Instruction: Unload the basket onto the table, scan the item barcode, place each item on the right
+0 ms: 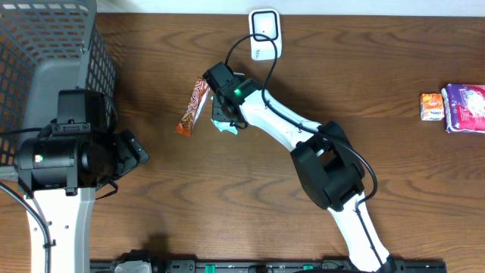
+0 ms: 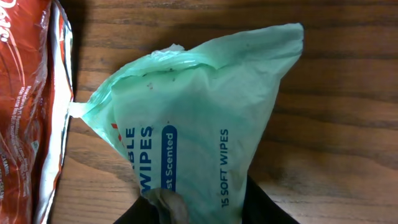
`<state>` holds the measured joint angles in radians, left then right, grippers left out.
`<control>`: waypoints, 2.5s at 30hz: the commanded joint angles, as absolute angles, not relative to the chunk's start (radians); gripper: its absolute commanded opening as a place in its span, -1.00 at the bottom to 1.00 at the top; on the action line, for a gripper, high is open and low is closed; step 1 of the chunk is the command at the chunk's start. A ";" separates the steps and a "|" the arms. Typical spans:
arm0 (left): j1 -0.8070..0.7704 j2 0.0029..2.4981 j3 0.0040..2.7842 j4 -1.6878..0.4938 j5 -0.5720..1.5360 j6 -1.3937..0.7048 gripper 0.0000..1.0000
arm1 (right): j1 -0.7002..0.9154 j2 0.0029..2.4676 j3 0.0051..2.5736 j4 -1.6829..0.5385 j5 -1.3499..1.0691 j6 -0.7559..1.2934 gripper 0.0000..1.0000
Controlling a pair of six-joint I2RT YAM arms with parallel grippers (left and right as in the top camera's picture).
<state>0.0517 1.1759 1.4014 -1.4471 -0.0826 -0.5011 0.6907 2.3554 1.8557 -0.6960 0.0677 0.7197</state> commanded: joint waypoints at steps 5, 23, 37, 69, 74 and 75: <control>0.057 1.175 1.401 -1.451 -0.098 -0.511 0.96 | 0.670 2.326 1.851 -0.809 0.073 0.697 -0.63; 0.057 1.175 1.401 -1.451 -0.098 -0.510 0.96 | 0.608 2.217 1.851 -1.009 0.107 0.527 -0.67; 0.057 1.175 1.401 -1.451 -0.098 -0.511 0.96 | 0.583 2.217 1.851 -1.068 0.105 0.455 -0.30; 0.057 1.175 1.401 -1.451 -0.098 -0.511 0.96 | 0.587 2.212 1.851 -1.016 0.099 0.455 -0.79; 0.057 1.175 1.401 -1.451 -0.098 -0.510 0.96 | 0.587 2.202 1.851 -1.018 0.099 0.455 -0.67; 0.057 1.175 1.401 -1.451 -0.098 -0.511 0.96 | 0.586 2.197 1.851 -1.021 0.098 0.455 -0.64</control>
